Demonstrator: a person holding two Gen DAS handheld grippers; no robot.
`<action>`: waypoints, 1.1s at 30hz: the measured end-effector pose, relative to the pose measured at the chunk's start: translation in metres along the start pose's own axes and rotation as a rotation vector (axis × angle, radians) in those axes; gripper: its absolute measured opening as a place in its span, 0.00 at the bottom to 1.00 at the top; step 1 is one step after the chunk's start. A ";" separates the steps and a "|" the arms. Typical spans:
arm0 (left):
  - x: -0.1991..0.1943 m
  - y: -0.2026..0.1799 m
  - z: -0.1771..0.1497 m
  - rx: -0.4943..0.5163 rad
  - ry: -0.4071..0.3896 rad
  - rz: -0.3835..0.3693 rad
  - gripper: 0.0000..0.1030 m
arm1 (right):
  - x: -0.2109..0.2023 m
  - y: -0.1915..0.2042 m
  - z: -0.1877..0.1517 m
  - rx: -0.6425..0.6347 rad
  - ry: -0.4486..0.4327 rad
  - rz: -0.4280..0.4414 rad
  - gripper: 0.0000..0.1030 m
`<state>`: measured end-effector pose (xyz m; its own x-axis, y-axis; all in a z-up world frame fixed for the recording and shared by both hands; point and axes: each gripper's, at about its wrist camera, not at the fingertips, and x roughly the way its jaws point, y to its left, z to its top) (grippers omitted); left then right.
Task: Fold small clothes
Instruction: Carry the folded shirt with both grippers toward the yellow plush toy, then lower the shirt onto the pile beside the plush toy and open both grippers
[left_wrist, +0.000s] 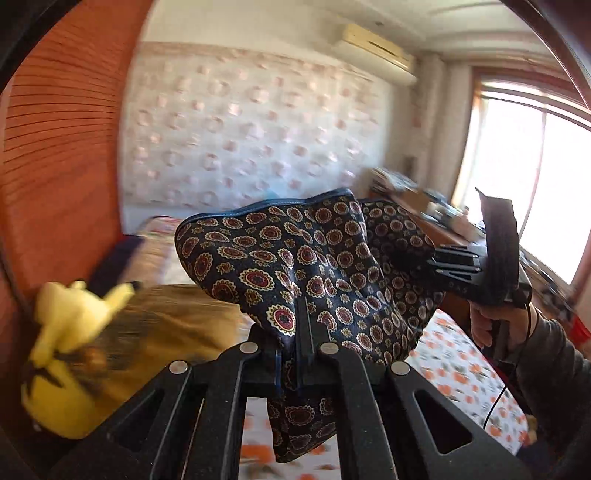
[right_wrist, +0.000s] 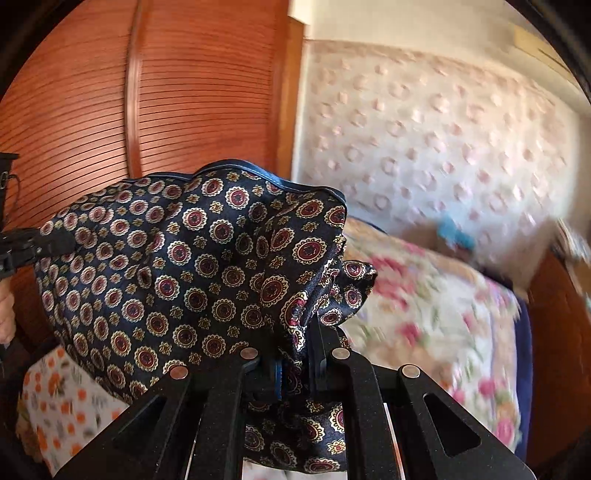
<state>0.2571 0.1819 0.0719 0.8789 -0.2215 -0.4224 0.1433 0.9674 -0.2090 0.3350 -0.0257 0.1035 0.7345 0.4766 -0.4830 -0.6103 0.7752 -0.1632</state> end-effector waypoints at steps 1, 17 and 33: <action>-0.003 0.011 -0.002 -0.014 -0.007 0.022 0.05 | 0.014 0.008 0.011 -0.019 -0.001 0.013 0.08; 0.038 0.121 -0.087 -0.206 0.096 0.202 0.05 | 0.220 0.075 0.057 -0.106 0.112 0.045 0.11; 0.019 0.094 -0.089 -0.137 0.056 0.342 0.23 | 0.157 0.090 0.015 0.025 0.002 0.051 0.52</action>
<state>0.2470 0.2571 -0.0342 0.8386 0.1019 -0.5351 -0.2203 0.9619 -0.1621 0.4000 0.1252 0.0263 0.7018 0.5153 -0.4919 -0.6396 0.7598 -0.1165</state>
